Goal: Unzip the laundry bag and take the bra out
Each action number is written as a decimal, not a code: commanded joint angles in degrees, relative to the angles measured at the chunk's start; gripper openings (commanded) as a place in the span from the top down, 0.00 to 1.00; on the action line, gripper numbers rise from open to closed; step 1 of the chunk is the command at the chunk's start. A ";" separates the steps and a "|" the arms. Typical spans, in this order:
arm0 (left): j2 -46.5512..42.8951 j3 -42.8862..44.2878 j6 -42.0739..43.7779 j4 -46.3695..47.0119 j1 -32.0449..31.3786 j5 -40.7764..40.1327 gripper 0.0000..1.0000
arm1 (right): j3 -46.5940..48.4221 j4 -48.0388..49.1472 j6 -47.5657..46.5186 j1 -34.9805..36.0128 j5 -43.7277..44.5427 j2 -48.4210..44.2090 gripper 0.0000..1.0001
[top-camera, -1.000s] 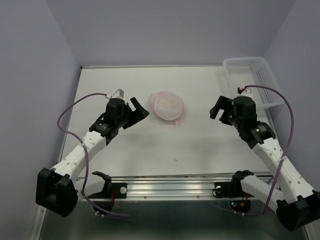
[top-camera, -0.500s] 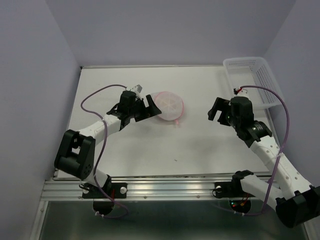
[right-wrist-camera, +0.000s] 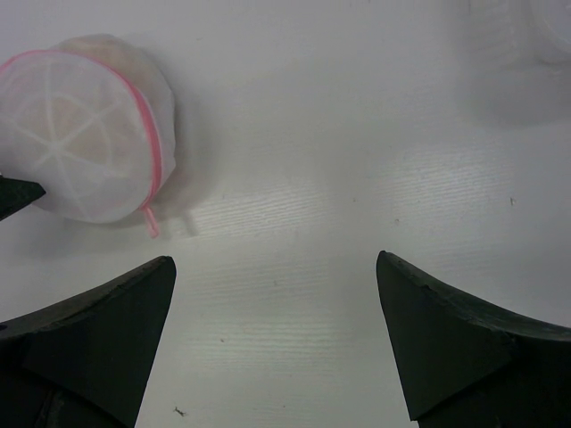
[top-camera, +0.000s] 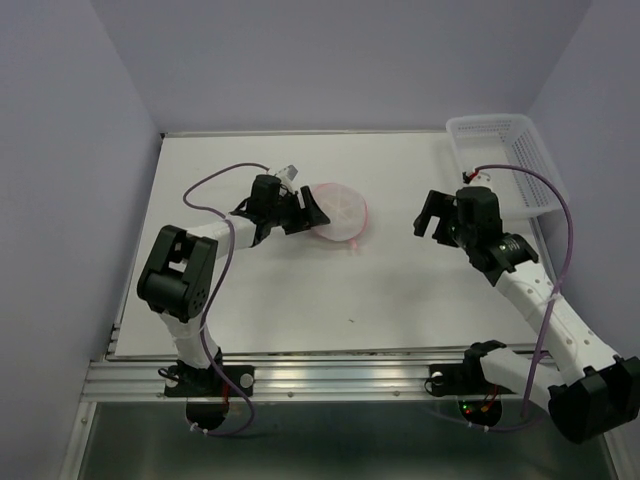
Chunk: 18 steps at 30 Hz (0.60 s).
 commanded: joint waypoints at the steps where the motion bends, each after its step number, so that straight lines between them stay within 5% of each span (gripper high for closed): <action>1: 1.64 1.36 0.25 7.21 0.62 5.10 0.27 | 3.80 2.45 -2.37 0.33 1.74 1.24 0.00; 5: 3.14 2.24 -0.19 8.71 0.88 7.56 0.57 | 5.03 2.36 -3.08 0.33 1.66 3.17 0.00; 8: 2.70 2.16 -1.33 8.97 1.32 8.00 0.96 | 5.30 2.27 -4.22 0.33 0.52 4.05 0.00; 18: -7.40 -3.47 -14.58 10.99 -1.13 4.58 1.00 | 2.05 4.02 -7.74 3.40 -11.09 5.28 0.00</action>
